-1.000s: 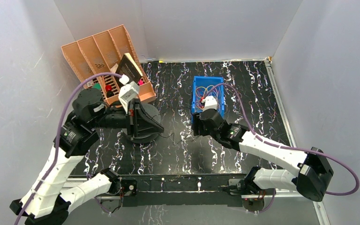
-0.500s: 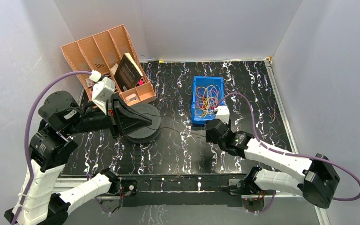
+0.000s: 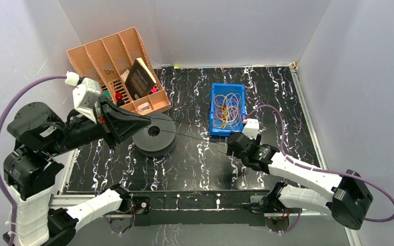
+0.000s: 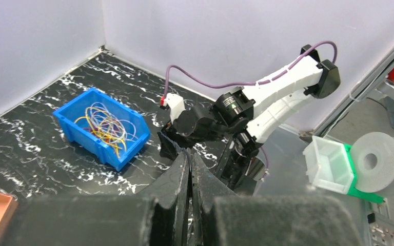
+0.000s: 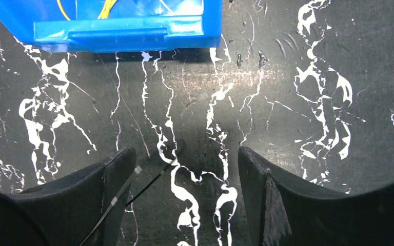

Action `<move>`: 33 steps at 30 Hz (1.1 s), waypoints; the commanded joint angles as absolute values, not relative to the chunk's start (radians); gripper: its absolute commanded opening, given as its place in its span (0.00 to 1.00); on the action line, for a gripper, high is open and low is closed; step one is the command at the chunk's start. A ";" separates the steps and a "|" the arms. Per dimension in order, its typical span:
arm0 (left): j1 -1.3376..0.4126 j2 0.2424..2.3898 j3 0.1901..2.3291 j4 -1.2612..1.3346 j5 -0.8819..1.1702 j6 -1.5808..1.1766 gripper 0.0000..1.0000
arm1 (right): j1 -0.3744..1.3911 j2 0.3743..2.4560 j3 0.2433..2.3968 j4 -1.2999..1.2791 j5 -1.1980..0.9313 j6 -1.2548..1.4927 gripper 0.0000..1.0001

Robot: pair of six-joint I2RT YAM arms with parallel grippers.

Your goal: Wrap the cables

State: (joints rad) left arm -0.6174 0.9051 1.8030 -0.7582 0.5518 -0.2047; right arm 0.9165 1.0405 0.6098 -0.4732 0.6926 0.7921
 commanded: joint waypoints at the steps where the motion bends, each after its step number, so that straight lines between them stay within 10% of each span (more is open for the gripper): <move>1: -0.618 0.898 1.895 -0.805 0.475 -0.179 0.00 | 0.890 1.031 0.588 -0.485 0.705 0.878 0.82; 11: -0.617 0.888 1.941 -0.818 0.378 -0.192 0.00 | 0.769 1.052 0.578 -0.486 0.641 0.933 0.98; 33: -0.617 0.916 1.893 -0.821 0.424 -0.222 0.00 | 0.595 1.018 0.754 -0.450 0.414 0.751 0.98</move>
State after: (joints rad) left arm -0.6174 0.8818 1.9194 -0.8181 0.3851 -0.2096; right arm 0.5976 1.0866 0.7002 -0.4976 0.4904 0.8341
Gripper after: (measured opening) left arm 0.007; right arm 0.983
